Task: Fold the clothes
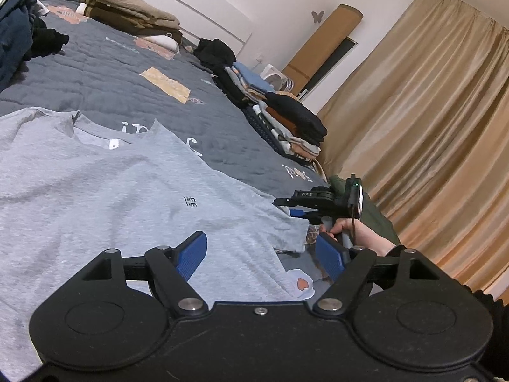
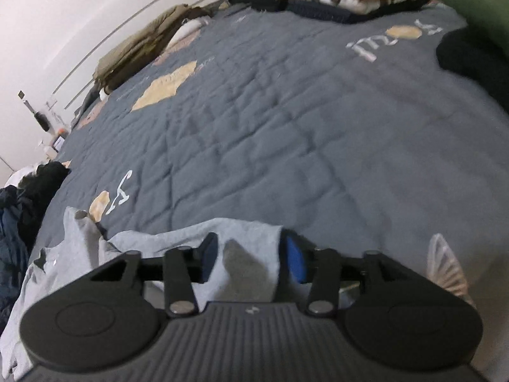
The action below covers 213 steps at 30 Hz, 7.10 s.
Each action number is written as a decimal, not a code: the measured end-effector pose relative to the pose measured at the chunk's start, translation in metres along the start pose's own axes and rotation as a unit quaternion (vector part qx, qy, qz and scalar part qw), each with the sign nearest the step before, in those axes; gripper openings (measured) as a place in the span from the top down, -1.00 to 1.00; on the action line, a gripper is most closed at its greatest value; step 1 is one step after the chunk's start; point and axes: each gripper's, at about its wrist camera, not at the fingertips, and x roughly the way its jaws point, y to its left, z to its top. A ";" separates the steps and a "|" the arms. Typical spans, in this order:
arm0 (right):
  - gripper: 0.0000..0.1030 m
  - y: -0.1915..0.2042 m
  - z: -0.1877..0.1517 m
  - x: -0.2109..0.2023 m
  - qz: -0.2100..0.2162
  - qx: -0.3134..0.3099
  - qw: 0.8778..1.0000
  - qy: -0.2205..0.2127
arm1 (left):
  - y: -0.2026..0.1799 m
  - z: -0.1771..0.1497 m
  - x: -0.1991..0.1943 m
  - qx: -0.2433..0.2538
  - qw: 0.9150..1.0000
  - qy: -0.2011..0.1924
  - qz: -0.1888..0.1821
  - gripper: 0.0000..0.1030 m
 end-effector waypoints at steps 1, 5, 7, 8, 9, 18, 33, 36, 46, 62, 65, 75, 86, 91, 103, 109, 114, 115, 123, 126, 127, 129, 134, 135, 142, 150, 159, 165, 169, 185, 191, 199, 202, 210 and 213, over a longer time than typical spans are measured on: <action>0.74 -0.002 0.002 0.000 0.004 0.015 1.000 -0.005 | 0.001 0.000 0.000 -0.001 1.000 0.000 0.001 -0.45; 0.94 -0.012 0.012 -0.017 0.035 0.086 0.992 -0.087 | 0.003 0.001 -0.002 0.001 1.000 -0.003 0.004 -0.45; 0.94 -0.014 0.015 -0.020 0.027 0.094 0.989 -0.111 | 0.003 0.002 -0.004 0.000 1.000 -0.005 0.003 -0.45; 0.94 -0.013 0.016 -0.018 0.015 0.087 0.990 -0.115 | 0.004 0.002 -0.005 -0.001 1.000 -0.006 0.001 -0.45; 0.94 -0.012 0.017 -0.014 0.005 0.078 0.991 -0.111 | 0.003 0.003 -0.005 0.000 1.000 -0.006 0.001 -0.44; 0.58 -0.014 0.002 -0.056 0.001 0.081 0.989 -0.121 | 0.000 0.004 -0.006 0.001 1.000 -0.007 -0.002 -0.46; 0.13 0.012 -0.120 -0.086 0.041 0.237 0.970 -0.021 | -0.029 0.001 -0.013 0.017 0.999 -0.020 -0.036 -0.46; 0.13 0.003 -0.126 -0.073 0.028 0.276 0.960 -0.044 | -0.029 0.001 -0.012 0.016 0.999 -0.021 -0.038 -0.46; 0.94 -0.011 -0.125 -0.077 0.061 0.346 0.926 -0.137 | -0.013 0.005 -0.007 -0.005 1.000 -0.021 -0.018 -0.46; 0.34 0.063 -0.088 -0.126 -0.025 0.140 0.981 -0.132 | 0.006 0.005 -0.028 -0.013 0.997 -0.047 0.053 -0.48; 0.10 0.100 -0.094 -0.127 0.030 0.088 0.988 -0.120 | 0.016 0.005 -0.042 -0.016 0.994 -0.066 0.085 -0.48; -0.05 0.221 -0.131 -0.118 0.180 -0.057 0.980 -0.058 | 0.067 0.003 -0.128 -0.050 0.959 -0.138 0.241 -0.48; -0.09 0.311 -0.188 -0.106 0.245 -0.148 0.958 0.023 | 0.116 -0.033 -0.186 0.082 0.923 -0.030 0.376 -0.44; -0.10 0.326 -0.204 -0.096 0.247 -0.161 0.954 0.047 | 0.144 -0.026 -0.188 0.086 0.930 -0.032 0.356 -0.20; -0.11 0.329 -0.222 -0.076 0.226 -0.181 0.954 0.079 | 0.166 -0.025 -0.148 0.157 0.937 0.017 0.312 0.19; -0.11 0.328 -0.224 -0.074 0.223 -0.184 0.954 0.085 | 0.158 0.007 -0.186 0.106 0.943 -0.112 0.294 0.96; -0.11 0.326 -0.223 -0.073 0.224 -0.177 0.954 0.089 | 0.146 0.024 -0.214 0.073 0.950 -0.167 0.255 0.95; -0.11 0.325 -0.223 -0.073 0.223 -0.177 0.954 0.090 | 0.148 0.022 -0.209 0.073 0.953 -0.146 0.253 0.95; -0.12 0.326 -0.225 -0.071 0.223 -0.178 0.954 0.097 | 0.179 -0.004 -0.191 0.048 0.957 -0.055 0.282 -0.12; -0.11 0.326 -0.227 -0.068 0.221 -0.180 0.953 0.102 | 0.193 -0.004 -0.187 0.024 0.955 -0.070 0.286 -0.09; -0.11 0.326 -0.228 -0.067 0.220 -0.182 0.953 0.104 | 0.195 -0.004 -0.185 0.022 0.957 -0.072 0.281 -0.07; -0.12 0.327 -0.229 -0.065 0.220 -0.182 0.952 0.107 | 0.195 -0.004 -0.177 0.033 0.958 -0.065 0.279 0.04; -0.12 0.326 -0.231 -0.063 0.218 -0.183 0.952 0.113 | 0.199 -0.009 -0.157 0.048 0.957 -0.046 0.283 0.79; -0.12 0.325 -0.231 -0.062 0.217 -0.184 0.952 0.114 | 0.202 -0.008 -0.154 0.043 0.958 -0.037 0.281 0.93; -0.12 0.325 -0.230 -0.063 0.221 -0.179 0.952 0.114 | 0.172 0.009 -0.197 0.107 0.953 -0.065 0.275 0.96; -0.12 0.329 -0.233 -0.066 0.228 -0.182 0.949 0.117 | 0.155 -0.003 -0.226 0.156 0.948 0.030 0.276 0.95; -0.12 0.334 -0.240 -0.061 0.224 -0.192 0.947 0.126 | 0.193 -0.014 -0.253 -0.030 0.976 0.005 0.217 -0.03; -0.12 0.337 -0.244 -0.058 0.220 -0.198 0.946 0.132 | 0.237 -0.006 -0.256 -0.207 0.951 -0.105 0.203 -0.25; -0.12 0.335 -0.245 -0.054 0.217 -0.197 0.946 0.136 | 0.259 -0.004 -0.246 -0.249 0.927 -0.109 0.258 -0.25; -0.12 0.325 -0.243 -0.053 0.219 -0.189 0.947 0.141 | 0.223 0.033 -0.221 -0.087 0.897 -0.203 0.384 0.83; -0.12 0.325 -0.239 -0.059 0.228 -0.183 0.947 0.135 | 0.228 0.012 -0.236 -0.174 0.884 -0.171 0.399 -0.21; -0.12 0.330 -0.235 -0.066 0.241 -0.169 0.948 0.123 | 0.191 -0.026 -0.238 -0.303 0.867 -0.213 0.334 -0.22; -0.12 0.335 -0.239 -0.067 0.248 -0.174 0.945 0.126 | 0.172 -0.040 -0.221 -0.315 0.873 -0.209 0.307 -0.22; -0.12 0.352 -0.270 -0.069 0.263 -0.224 0.924 0.161 | 0.153 -0.041 -0.181 -0.291 0.896 -0.157 0.295 -0.22; -0.12 0.347 -0.271 -0.077 0.259 -0.232 0.924 0.161 | 0.137 -0.045 -0.176 -0.253 0.916 -0.125 0.284 -0.22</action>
